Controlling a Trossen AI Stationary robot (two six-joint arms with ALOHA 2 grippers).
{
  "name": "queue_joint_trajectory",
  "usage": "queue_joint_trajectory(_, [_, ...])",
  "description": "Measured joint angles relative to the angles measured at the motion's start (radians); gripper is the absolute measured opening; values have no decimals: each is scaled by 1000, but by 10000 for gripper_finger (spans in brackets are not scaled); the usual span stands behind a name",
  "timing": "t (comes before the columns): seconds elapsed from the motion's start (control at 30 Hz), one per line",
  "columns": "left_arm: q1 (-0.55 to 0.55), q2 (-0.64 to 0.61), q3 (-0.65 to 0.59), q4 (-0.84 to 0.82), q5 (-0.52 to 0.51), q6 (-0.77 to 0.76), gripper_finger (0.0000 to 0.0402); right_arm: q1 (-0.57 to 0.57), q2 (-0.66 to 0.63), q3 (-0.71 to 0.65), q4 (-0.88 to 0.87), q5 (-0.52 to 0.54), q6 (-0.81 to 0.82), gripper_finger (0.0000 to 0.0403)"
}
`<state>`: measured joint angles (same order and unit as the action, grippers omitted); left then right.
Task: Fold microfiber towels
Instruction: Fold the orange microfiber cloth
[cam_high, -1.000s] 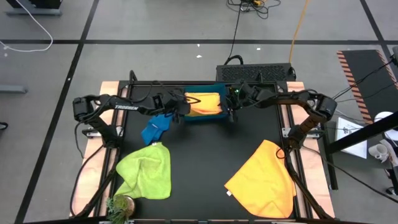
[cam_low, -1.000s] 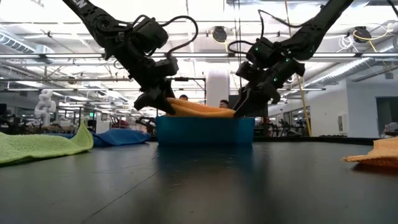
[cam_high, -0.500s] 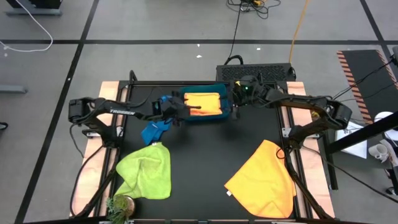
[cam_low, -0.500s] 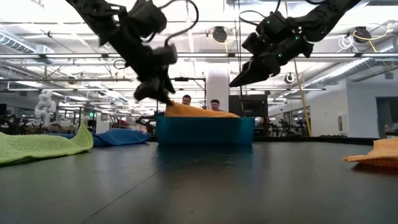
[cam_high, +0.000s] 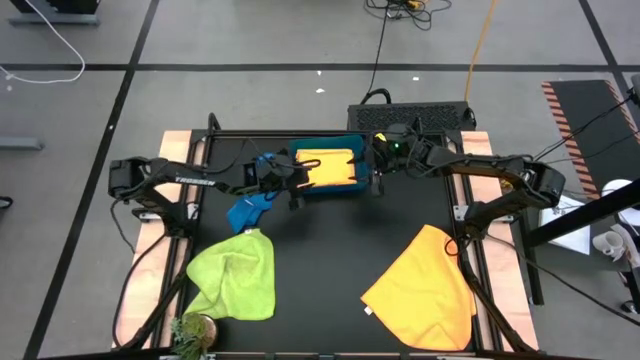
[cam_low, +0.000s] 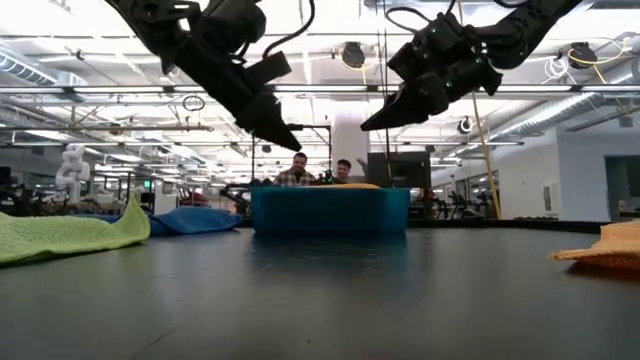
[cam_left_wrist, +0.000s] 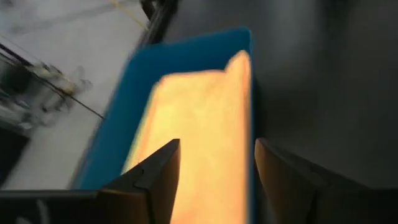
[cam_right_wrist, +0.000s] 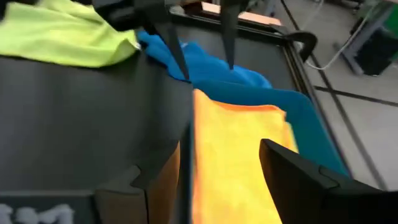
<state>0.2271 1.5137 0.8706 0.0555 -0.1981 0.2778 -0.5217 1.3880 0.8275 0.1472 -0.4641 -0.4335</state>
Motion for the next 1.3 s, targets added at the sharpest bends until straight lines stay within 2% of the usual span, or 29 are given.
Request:
queue_joint_trajectory(0.17, [-31, -5, 1, 77, 98, -97, 172, 13, -52, -25, 17, -113, 85, 212])
queue_joint_trajectory(0.33, [-118, -107, 2, 154, 146, -115, 127, 112, -167, -43, 7, -104, 132, 212])
queue_joint_trajectory(0.47, [-216, -174, 2, 164, 146, -157, 90, 263, -271, -86, -11, 68, 130, 212])
queue_joint_trajectory(0.63, [-350, -162, -2, 160, 108, -196, 45, 469, -366, -191, 4, 295, 162, 212])
queue_joint_trajectory(0.83, [-506, -58, -46, 312, -30, -257, 5, 725, -406, -348, 69, 570, 288, 212])
queue_joint_trajectory(1.0, [-635, -26, -98, 427, -182, -304, 14, 919, -386, -416, 109, 762, 420, 211])
queue_joint_trajectory(1.13, [-726, -24, -140, 425, -297, -393, 20, 1023, -366, -441, 136, 851, 502, 202])
queue_joint_trajectory(1.23, [-775, 0, -181, 437, -354, -490, 18, 1067, -344, -481, 177, 860, 580, 191])
queue_joint_trajectory(1.3, [-806, 31, -213, 466, -397, -516, 14, 1084, -304, -518, 281, 858, 608, 184])
